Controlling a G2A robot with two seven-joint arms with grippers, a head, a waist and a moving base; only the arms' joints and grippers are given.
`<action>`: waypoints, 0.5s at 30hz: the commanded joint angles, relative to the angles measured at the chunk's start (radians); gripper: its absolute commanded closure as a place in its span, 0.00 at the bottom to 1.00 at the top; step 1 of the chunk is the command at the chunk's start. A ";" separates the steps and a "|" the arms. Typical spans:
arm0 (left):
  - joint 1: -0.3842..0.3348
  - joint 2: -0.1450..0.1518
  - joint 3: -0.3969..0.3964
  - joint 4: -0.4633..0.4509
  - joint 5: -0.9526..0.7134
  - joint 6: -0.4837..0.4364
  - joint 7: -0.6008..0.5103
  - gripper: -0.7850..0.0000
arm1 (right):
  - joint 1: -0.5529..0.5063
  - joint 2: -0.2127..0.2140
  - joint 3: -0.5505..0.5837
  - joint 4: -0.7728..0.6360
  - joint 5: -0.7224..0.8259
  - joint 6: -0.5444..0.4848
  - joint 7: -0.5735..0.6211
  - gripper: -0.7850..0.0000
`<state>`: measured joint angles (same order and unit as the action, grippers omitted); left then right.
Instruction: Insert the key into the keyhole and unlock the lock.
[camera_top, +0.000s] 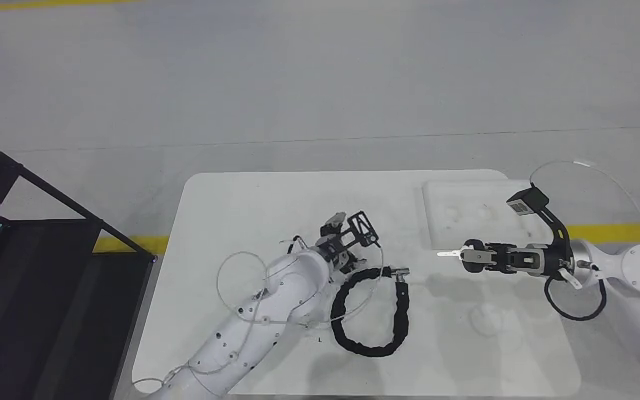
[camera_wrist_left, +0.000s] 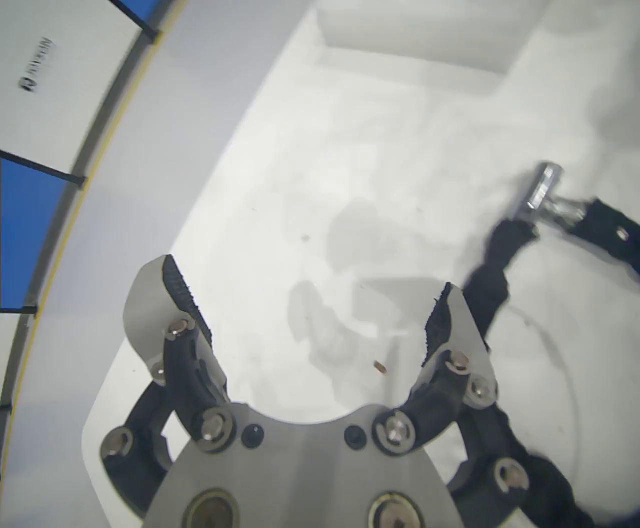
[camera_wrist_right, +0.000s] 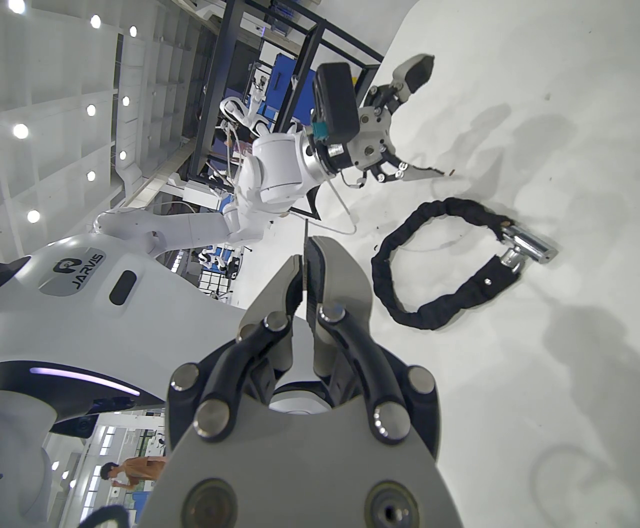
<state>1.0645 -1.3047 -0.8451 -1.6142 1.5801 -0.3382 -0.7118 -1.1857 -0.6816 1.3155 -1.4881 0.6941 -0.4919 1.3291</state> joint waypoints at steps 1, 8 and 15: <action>-0.012 0.000 -0.005 -0.017 -0.061 -0.089 -0.084 0.00 | 0.000 0.000 0.000 0.000 0.000 0.000 0.000 1.00; -0.089 -0.020 0.055 0.010 -0.205 -0.259 -0.215 0.00 | 0.000 0.000 0.000 0.000 0.000 0.000 0.000 1.00; -0.193 -0.068 0.166 0.141 -0.227 -0.233 -0.185 0.00 | 0.000 0.000 0.000 0.000 0.000 0.000 0.000 1.00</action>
<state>0.8871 -1.3648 -0.6924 -1.4968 1.3632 -0.5811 -0.9073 -1.1857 -0.6816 1.3155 -1.4881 0.6941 -0.4919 1.3291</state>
